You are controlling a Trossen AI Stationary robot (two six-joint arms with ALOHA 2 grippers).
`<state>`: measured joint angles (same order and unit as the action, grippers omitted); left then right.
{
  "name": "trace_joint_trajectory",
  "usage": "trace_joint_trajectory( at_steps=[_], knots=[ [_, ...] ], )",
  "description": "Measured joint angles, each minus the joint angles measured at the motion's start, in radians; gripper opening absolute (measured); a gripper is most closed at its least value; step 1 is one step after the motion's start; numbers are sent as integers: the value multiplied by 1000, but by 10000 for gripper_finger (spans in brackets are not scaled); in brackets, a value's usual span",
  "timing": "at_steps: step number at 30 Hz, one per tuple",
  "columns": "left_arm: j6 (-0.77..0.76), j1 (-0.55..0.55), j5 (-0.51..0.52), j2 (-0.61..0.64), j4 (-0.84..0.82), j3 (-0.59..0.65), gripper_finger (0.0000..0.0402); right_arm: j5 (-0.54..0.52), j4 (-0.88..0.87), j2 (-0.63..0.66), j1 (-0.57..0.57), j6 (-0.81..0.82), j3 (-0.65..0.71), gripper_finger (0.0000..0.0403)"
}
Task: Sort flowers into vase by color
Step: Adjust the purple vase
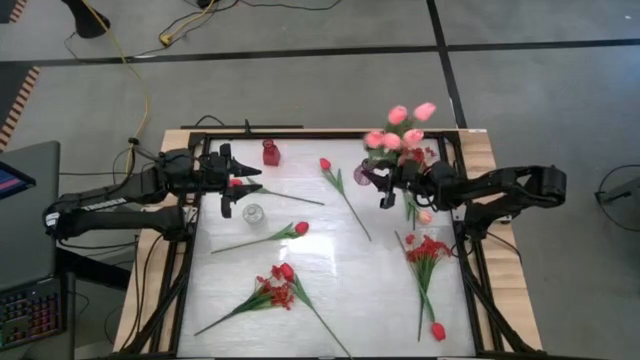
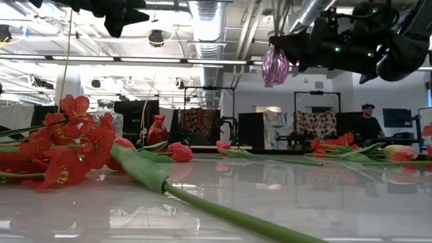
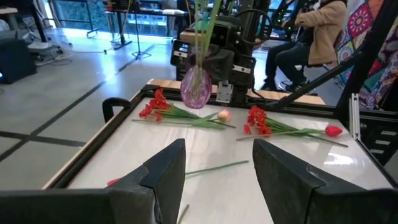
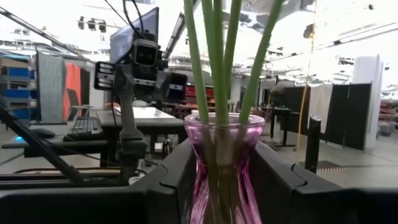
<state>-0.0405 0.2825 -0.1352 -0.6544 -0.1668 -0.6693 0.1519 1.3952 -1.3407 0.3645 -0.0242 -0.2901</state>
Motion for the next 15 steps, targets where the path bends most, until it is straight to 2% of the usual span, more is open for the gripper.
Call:
trace_joint_trajectory(
  at_steps=[5,12,15],
  knots=[
    [-2,0,0,0,0,0,175,-4,-20,1,33,6,0,152],
    [0,0,0,0,-1,0,175,-21,-187,-1,71,9,0,154],
    [4,0,0,0,-1,0,175,-22,-191,-2,69,-7,0,153]
  ],
)
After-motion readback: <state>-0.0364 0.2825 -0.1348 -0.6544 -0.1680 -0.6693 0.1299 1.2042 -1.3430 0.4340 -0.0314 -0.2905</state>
